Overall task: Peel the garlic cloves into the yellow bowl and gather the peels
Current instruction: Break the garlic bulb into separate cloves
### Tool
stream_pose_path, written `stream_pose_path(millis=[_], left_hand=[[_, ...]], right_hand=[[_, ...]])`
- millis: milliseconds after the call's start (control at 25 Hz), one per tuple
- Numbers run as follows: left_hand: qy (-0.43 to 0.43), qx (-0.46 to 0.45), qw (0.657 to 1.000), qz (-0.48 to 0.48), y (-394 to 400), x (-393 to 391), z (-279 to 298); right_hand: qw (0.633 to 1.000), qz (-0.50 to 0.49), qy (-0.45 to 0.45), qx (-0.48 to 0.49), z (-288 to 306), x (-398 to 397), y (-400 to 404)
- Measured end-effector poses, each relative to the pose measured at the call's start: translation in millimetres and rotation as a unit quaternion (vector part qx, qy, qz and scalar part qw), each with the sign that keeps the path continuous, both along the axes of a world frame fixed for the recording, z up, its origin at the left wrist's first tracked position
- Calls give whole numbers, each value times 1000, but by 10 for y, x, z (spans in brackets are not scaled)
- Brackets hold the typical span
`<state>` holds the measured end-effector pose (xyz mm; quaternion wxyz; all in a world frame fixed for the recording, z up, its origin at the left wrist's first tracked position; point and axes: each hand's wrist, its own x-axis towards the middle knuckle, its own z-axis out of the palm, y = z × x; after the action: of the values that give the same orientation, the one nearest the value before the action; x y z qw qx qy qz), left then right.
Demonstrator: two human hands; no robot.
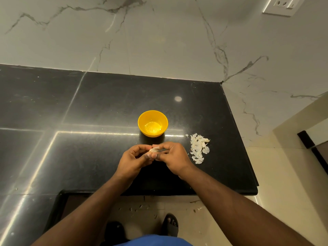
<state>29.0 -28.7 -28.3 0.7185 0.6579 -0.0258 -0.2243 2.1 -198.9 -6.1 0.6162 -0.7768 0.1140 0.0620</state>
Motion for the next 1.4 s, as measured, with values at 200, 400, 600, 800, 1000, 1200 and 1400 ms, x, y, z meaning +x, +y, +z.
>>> stream_pose_path(millis=[200,400,600,800,1000,1200,1400], left_hand=[[4,-12,1000,-13,16,24,-4],[20,-11,999,-24,21,69,4],[27,-2,999,-31,27,100,-1],[18,4,999,-35,16,110,0],[-11,57,997,-42,-9,89,-30],[8,50,998,-41,4,123,-57],[15,38,998,-44,0,105,-24]], right_hand=[[991,-74,29,109,7,27,125],[990,-81,36,113,-59,50,102],[988,-65,29,137,-101,32,52],[981,-79,14,175,-226,-6,69],[984,-60,14,168,-231,-3,28],[982,-44,45,180,-168,18,-1],[979,-38,48,192,-123,8,-18]])
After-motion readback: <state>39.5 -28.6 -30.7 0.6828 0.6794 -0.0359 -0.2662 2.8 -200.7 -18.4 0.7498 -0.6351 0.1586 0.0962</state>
